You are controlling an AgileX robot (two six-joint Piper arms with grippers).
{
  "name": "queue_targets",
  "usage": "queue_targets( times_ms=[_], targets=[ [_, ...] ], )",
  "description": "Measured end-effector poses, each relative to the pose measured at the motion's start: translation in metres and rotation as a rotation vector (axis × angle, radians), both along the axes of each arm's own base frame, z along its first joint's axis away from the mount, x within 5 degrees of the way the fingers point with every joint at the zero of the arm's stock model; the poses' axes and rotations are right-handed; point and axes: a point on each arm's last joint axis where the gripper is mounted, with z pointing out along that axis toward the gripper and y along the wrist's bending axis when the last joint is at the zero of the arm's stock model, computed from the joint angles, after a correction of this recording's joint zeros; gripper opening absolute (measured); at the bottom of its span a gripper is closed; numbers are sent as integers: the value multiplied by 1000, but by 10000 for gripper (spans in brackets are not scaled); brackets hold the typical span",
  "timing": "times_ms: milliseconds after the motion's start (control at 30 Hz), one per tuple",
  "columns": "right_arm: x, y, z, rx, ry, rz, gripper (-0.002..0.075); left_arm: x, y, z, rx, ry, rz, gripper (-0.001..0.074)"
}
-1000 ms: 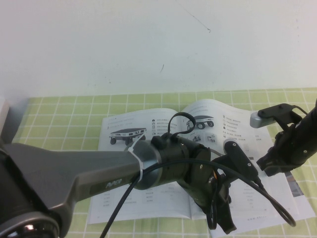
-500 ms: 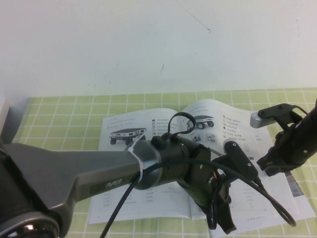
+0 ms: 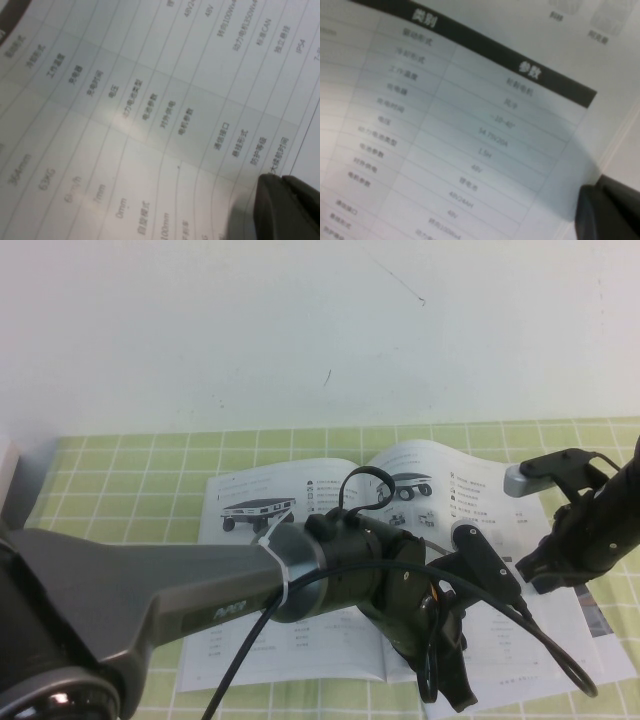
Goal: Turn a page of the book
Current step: Open the closed book
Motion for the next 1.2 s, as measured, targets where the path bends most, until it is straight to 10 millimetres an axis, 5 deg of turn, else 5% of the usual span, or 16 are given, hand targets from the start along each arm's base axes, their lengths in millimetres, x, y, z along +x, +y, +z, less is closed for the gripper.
queue_targets(
  times_ms=[833,1200],
  targets=[
    [2,1,-9,6,33,-4,-2,4,4,3,46,-35,78,-4],
    [3,3,-10,23,44,-16,-2,35,40,17,51,-66,220,-4]
  ],
)
